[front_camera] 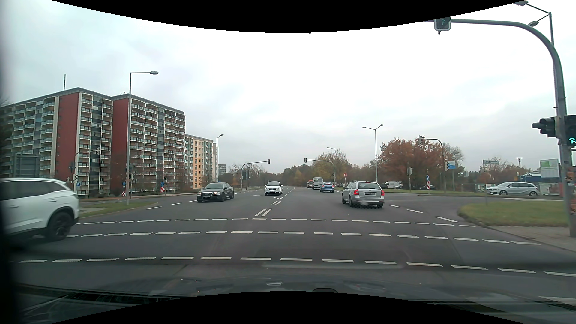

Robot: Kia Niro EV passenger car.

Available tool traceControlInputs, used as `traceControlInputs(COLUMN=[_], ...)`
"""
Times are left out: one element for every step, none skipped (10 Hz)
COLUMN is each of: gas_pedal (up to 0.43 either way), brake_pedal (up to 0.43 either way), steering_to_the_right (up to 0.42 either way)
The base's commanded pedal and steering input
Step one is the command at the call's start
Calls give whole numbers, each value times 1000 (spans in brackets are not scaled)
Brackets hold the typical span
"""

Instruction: Follow the waypoints while adhering to traffic rules and regulations

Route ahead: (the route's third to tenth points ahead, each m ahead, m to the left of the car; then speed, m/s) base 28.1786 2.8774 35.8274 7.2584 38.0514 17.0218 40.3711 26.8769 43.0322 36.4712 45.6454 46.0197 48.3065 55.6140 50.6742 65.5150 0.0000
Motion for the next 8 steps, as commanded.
traceControlInputs(gas_pedal=[0,0,0,0,0,0,0,0], brake_pedal=[421,421,421,421,421,421,421,421], steering_to_the_right=[-2,-2,-3,-3,-2,-3,-3,-3])
